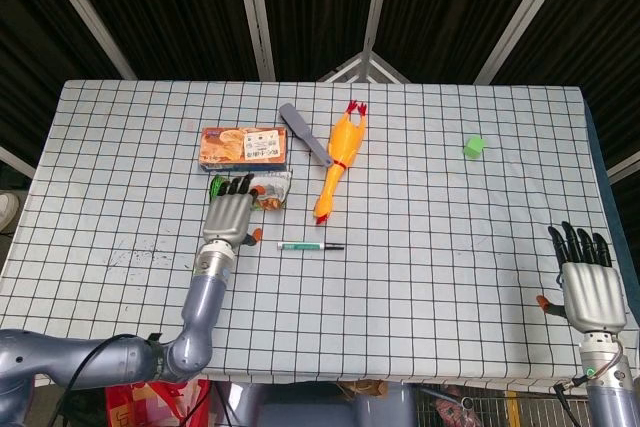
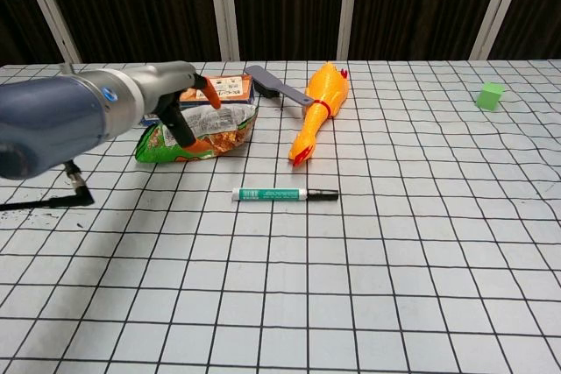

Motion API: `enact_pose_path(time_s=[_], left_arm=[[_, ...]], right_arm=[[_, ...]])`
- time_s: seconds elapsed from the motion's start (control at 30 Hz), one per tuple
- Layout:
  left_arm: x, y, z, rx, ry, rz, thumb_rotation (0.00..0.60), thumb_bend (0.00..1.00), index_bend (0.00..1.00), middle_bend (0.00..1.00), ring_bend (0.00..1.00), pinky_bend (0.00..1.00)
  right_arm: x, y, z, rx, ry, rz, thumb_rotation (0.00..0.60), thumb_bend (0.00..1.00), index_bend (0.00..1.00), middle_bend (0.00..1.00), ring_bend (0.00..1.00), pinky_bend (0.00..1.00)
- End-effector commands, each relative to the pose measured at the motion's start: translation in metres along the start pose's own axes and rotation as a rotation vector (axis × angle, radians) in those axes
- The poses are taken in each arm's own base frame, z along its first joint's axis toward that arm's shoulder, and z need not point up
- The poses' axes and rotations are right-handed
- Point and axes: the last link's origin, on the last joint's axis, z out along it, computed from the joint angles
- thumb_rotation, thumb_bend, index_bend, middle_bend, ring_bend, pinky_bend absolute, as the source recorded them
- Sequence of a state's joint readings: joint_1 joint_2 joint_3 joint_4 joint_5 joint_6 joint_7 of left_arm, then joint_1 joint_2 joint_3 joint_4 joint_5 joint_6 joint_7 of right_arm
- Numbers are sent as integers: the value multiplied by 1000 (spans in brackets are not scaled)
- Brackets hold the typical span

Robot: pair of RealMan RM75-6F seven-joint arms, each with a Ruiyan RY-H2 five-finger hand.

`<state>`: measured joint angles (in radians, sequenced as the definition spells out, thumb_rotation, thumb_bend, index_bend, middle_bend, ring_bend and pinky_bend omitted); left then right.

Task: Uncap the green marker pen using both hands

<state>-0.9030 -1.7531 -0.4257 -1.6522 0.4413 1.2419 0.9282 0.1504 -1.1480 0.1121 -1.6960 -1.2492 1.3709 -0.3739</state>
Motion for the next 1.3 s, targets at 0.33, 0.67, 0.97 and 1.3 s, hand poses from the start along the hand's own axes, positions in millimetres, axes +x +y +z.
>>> enact_pose_path(time_s=[0.33,0.67,0.97,1.3], left_arm=[[-28,48,-7,-26,-47,121,600,445,335,0,0,0],[-51,56,1,-23,-76,104,600,445,380,0,0,0],[-63,62,8,-46,-77,61,600,445,428,0,0,0],[-69,65,12,-58,-83,29,600,455,444,0,0,0]], right_arm=[[-10,6,5,-3,-10,9,600,118,99,25,23,0],[-13,15,3,-20,-16,13,600,117,98,25,23,0],[-16,20,3,-32,-20,11,600,117,99,25,23,0],[-19,24,2,-40,-30,16,600,117,99,25,23,0]])
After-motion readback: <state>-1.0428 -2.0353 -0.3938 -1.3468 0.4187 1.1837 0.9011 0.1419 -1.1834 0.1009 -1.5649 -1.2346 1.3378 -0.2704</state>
